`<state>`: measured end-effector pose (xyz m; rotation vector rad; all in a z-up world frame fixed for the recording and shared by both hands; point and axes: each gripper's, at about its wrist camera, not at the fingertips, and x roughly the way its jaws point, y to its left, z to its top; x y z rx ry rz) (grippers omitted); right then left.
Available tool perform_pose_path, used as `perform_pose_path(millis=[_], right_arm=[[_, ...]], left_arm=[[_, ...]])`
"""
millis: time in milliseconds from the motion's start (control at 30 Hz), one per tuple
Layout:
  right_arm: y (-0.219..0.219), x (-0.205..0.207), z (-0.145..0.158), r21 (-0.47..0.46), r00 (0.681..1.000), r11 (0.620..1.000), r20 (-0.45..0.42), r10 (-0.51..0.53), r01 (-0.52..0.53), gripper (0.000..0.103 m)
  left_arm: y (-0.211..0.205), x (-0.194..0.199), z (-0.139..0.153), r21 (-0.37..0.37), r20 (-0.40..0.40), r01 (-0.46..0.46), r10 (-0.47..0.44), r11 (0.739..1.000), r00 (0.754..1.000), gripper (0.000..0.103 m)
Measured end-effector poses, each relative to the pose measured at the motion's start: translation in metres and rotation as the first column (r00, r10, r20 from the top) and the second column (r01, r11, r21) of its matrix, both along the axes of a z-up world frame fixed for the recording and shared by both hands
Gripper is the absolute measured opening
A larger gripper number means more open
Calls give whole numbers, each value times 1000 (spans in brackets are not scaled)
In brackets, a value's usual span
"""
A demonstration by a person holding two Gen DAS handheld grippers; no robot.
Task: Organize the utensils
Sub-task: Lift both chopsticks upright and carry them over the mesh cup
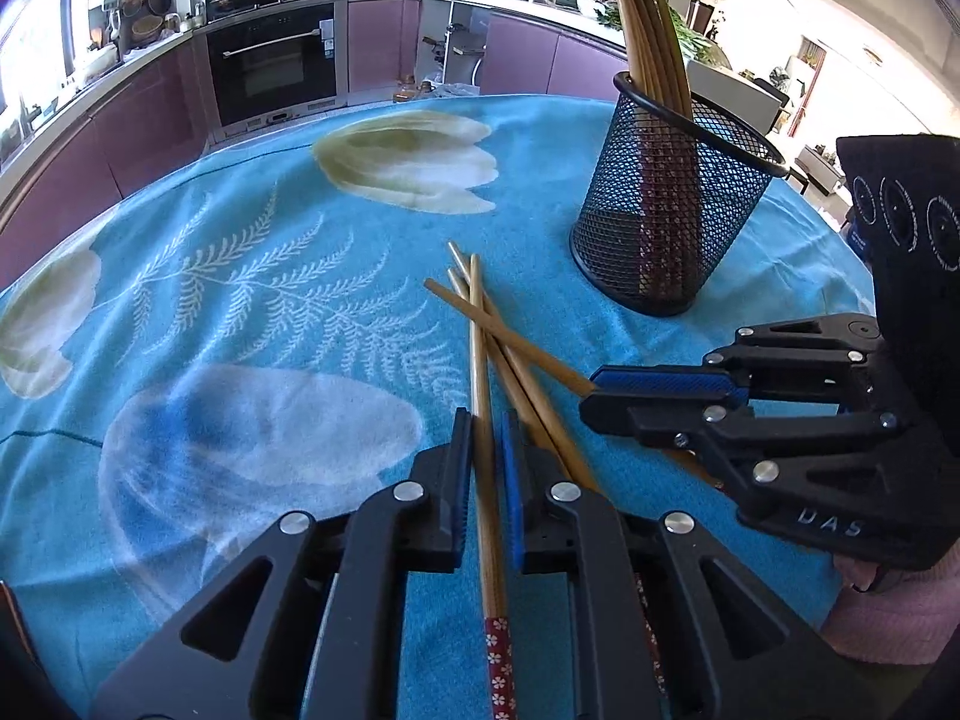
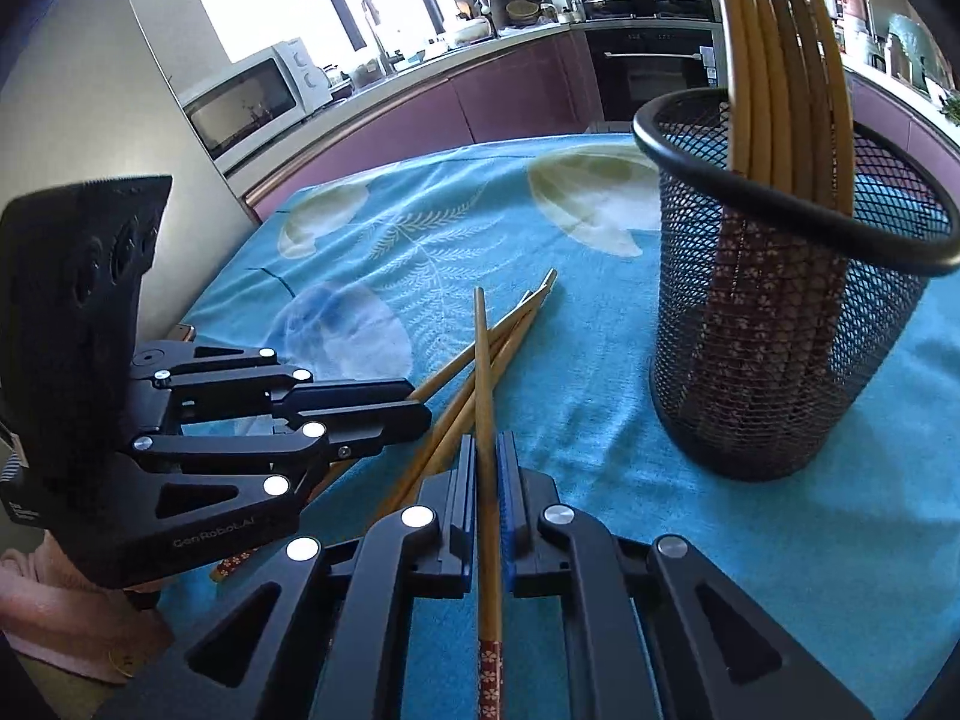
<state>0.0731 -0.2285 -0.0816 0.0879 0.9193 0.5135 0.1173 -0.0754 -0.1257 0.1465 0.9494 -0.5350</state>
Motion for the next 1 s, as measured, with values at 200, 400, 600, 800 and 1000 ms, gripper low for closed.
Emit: perform_pose_path(millis=[200,400,600,800,1000], right_arm=[[-2,-2,0,-2,1000,1000,4,3,-3,8],[-11,-8,14,21,999,1000,41,-7,6,6],[-22,-17,39,50,995,999,102,-19,14,6],[-39,-25,62,86,986,996,160,-52,38,6],[-55,-31,80,113,974,992,210,-82,59,6]], left_arm=[[0,1,1,-9,-2,-11,11,1000,1000,8],[1,-5,12,-35,17,5,-5,999,1000,8],[4,-10,34,-91,42,28,-24,995,999,8],[9,-19,61,-151,82,62,-50,987,995,8],[15,-25,90,-196,139,97,-70,976,988,8]])
